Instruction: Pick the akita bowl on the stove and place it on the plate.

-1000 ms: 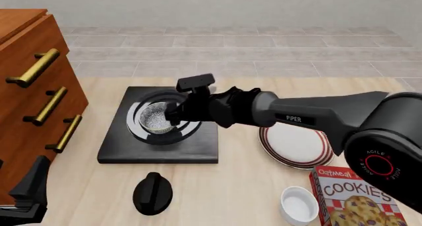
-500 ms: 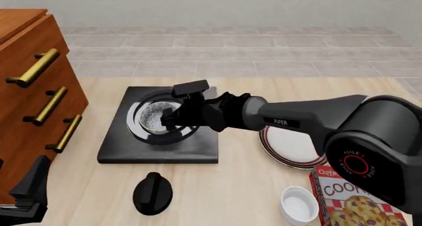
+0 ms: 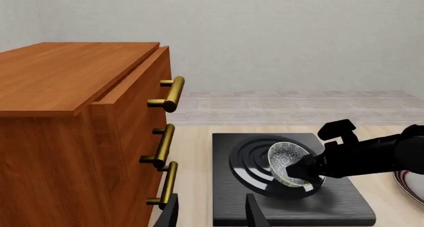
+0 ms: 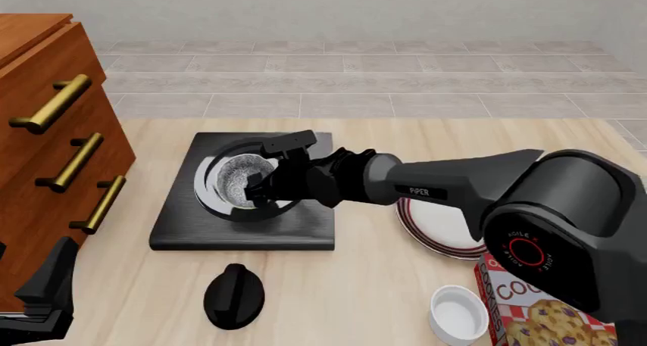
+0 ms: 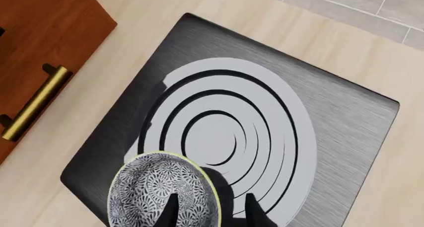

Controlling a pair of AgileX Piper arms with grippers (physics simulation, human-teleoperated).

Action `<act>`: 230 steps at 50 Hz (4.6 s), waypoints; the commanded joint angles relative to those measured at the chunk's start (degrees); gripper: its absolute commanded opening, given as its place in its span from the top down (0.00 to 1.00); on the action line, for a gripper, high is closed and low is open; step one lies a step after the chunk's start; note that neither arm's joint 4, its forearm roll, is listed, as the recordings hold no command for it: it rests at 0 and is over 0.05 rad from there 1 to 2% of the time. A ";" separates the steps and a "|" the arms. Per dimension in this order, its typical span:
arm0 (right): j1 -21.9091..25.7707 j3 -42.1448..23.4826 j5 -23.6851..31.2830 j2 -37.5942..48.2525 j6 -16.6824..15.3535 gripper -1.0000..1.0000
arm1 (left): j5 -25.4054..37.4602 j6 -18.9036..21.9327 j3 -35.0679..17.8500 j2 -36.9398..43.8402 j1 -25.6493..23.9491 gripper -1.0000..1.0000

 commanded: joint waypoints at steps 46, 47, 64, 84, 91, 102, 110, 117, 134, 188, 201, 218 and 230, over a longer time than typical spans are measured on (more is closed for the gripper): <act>-4.18 18.07 -4.90 -19.85 -0.59 1.00 | 0.42 -0.01 -0.03 -0.41 -0.02 0.00; -4.18 18.08 -4.90 -19.85 -0.59 1.00 | 0.42 -0.01 -0.03 -0.41 -0.02 0.00; -13.31 21.38 -1.94 -26.23 -2.62 1.00 | 0.55 0.03 -0.02 -0.56 -0.03 0.00; -25.03 29.11 -7.46 -28.64 -0.05 1.00 | 0.53 0.00 -0.02 -0.51 -0.03 0.00; -28.24 31.68 -11.45 -27.21 1.29 1.00 | 0.52 -0.01 -0.02 -0.51 -0.02 0.00; -31.93 34.62 -15.66 -24.70 2.04 1.00 | 0.54 0.02 -0.02 -0.55 -0.02 0.00; -33.97 35.57 -16.42 -23.22 0.40 1.00 | 0.52 0.00 -0.02 -0.50 -0.03 0.00; -35.16 38.89 -17.71 -23.60 -1.36 1.00 | 0.55 0.03 -0.02 -0.57 -0.03 0.00; -38.91 41.83 -18.64 -23.10 -2.13 1.00 | 0.55 0.04 -0.02 -0.58 -0.03 0.00; -40.90 43.18 -19.18 -21.36 -5.71 0.00 | 0.51 -0.05 -0.02 -0.48 -0.03 0.00; -40.33 43.49 -18.58 -23.14 -6.73 0.00 | 0.51 -0.04 -0.02 -0.47 -0.02 0.00; -39.89 45.50 -17.85 -29.17 -5.69 0.00 | 0.51 -0.05 -0.02 -0.47 -0.02 0.00; -37.77 51.57 -14.59 -43.74 -7.22 0.00 | 0.56 0.03 -0.02 -0.60 -0.02 0.00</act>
